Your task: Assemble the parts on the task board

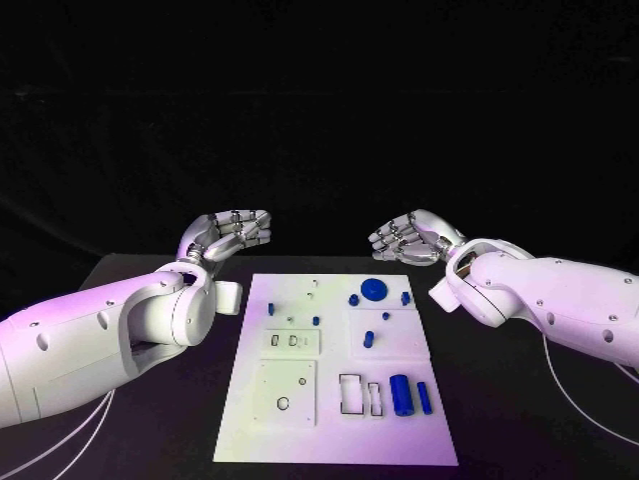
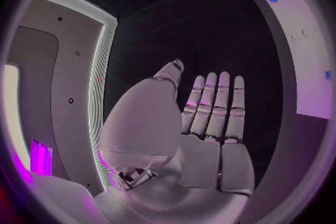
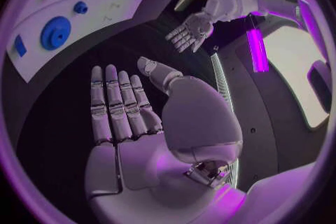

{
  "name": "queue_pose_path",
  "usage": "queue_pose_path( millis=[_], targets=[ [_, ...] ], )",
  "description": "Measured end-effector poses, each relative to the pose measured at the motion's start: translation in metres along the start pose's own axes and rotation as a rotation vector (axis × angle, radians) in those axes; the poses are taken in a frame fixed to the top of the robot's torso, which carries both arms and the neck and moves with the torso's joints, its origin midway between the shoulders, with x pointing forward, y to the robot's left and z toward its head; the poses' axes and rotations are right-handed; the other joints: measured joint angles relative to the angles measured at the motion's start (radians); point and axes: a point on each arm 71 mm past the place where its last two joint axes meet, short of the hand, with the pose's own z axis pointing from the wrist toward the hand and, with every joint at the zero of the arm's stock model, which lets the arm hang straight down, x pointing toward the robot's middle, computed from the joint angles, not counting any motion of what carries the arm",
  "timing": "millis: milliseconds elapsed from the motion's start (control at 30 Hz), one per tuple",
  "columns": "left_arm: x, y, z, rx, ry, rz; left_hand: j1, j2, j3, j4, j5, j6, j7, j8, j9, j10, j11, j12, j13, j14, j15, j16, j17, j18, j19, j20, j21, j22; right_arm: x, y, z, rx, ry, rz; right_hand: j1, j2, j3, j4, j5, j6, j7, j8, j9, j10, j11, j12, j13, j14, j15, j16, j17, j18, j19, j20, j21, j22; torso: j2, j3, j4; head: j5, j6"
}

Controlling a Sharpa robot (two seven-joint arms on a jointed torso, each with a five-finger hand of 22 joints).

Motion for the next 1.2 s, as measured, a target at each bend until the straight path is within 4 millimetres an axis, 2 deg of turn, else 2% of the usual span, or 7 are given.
queue_pose_path(
  millis=[467, 567, 633, 733, 833, 933, 1200],
  targets=[
    [0.014, -0.020, -0.016, 0.019, 0.115, -0.025, 0.030, -0.022, 0.033, 0.016, 0.000, 0.065, -0.013, 0.005, 0.002, 0.117, -0.018, -0.072, -0.001, 0.129, -0.027, -0.026, 0.006, 0.000, 0.123, -0.022, 0.021, -0.010, 0.005, 0.019, 0.007, -0.066, 0.116, -0.470, -0.024, -0.045, -0.062, -0.013, 0.000, 0.084, -0.035, 0.015, 0.038, 0.128, -0.053, -0.041, 0.005, 0.275, -0.085, 0.116, 0.131, 0.000, 0.220, -0.086, 0.131, 0.060, 0.054, -0.0004, 0.0225, -0.022, 0.002],
    [0.016, -0.024, -0.019, 0.023, 0.129, -0.033, 0.030, -0.022, 0.033, 0.016, 0.000, 0.065, -0.013, 0.005, 0.002, 0.117, -0.018, -0.077, -0.001, 0.129, -0.027, -0.031, 0.006, 0.000, 0.123, -0.022, 0.021, -0.010, 0.009, 0.023, 0.008, -0.078, 0.131, -0.547, -0.031, -0.059, -0.129, -0.006, 0.008, 0.107, -0.045, 0.001, 0.059, 0.116, -0.065, -0.054, 0.011, 0.427, -0.117, 0.262, 0.275, 0.000, 0.344, -0.134, 0.246, 0.127, 0.065, -0.0010, 0.0278, -0.028, 0.005],
    [0.018, -0.026, -0.022, 0.025, 0.139, -0.038, 0.030, -0.022, 0.033, 0.016, 0.000, 0.065, -0.013, 0.005, 0.002, 0.117, -0.018, -0.077, -0.001, 0.129, -0.027, -0.031, 0.007, 0.000, 0.127, -0.026, 0.021, -0.012, 0.012, 0.024, 0.009, -0.085, 0.142, -0.593, -0.031, -0.059, -0.153, -0.004, 0.009, 0.110, -0.047, -0.010, 0.066, 0.110, -0.071, -0.054, 0.014, 0.468, -0.124, 0.337, 0.337, 0.000, 0.380, -0.146, 0.292, 0.157, 0.072, -0.0014, 0.0313, -0.033, 0.005],
    [0.021, -0.029, -0.024, 0.027, 0.151, -0.046, 0.030, -0.022, 0.033, 0.016, 0.000, 0.065, -0.013, 0.005, 0.002, 0.117, -0.018, -0.081, -0.001, 0.129, -0.027, -0.035, 0.007, 0.000, 0.127, -0.026, 0.021, -0.012, 0.016, 0.026, 0.010, -0.091, 0.153, -0.639, -0.031, -0.059, -0.168, 0.001, 0.009, 0.114, -0.051, -0.018, 0.071, 0.110, -0.071, -0.054, 0.017, 0.488, -0.130, 0.446, 0.421, 0.000, 0.408, -0.153, 0.342, 0.191, 0.080, -0.0019, 0.0345, -0.040, 0.005],
    [0.023, -0.032, -0.026, 0.031, 0.161, -0.051, 0.030, -0.022, 0.036, 0.019, 0.000, 0.065, -0.013, 0.005, 0.002, 0.117, -0.018, -0.086, -0.001, 0.129, -0.027, -0.038, 0.007, 0.000, 0.131, -0.022, 0.021, -0.013, 0.019, 0.027, 0.010, -0.091, 0.164, -0.680, -0.031, -0.059, -0.187, 0.007, 0.017, 0.117, -0.055, -0.031, 0.081, 0.107, -0.074, -0.054, 0.022, 0.489, -0.131, 0.727, 0.678, 0.000, 0.423, -0.156, 0.420, 0.255, 0.088, -0.0019, 0.0386, -0.045, 0.008],
    [0.025, -0.035, -0.027, 0.033, 0.168, -0.056, 0.028, -0.024, 0.036, 0.019, 0.000, 0.065, -0.013, 0.005, 0.002, 0.117, -0.018, -0.087, -0.001, 0.129, -0.027, -0.039, 0.007, 0.000, 0.131, -0.022, 0.021, -0.013, 0.022, 0.027, 0.010, -0.084, 0.175, -0.713, -0.031, -0.059, -0.192, 0.007, 0.025, 0.118, -0.055, -0.039, 0.090, 0.107, -0.075, -0.054, 0.024, 0.489, -0.131, 0.908, 0.845, 0.000, 0.444, -0.153, 0.564, 0.418, 0.094, -0.0019, 0.0422, -0.048, 0.011],
    [0.026, -0.039, -0.027, 0.038, 0.178, -0.060, 0.026, -0.027, 0.036, 0.019, 0.000, 0.064, -0.013, 0.005, 0.002, 0.117, -0.018, -0.090, -0.001, 0.129, -0.027, -0.043, 0.007, 0.000, 0.134, -0.026, 0.021, -0.014, 0.028, 0.025, 0.011, -0.057, 0.196, -0.765, -0.031, -0.059, -0.182, 0.005, 0.035, 0.121, -0.052, -0.051, 0.106, 0.112, -0.080, -0.054, 0.029, 0.489, -0.131, 1.089, 1.018, -0.016, 0.467, -0.144, 0.767, 0.660, 0.105, -0.0020, 0.0487, -0.050, 0.011]
  ],
)
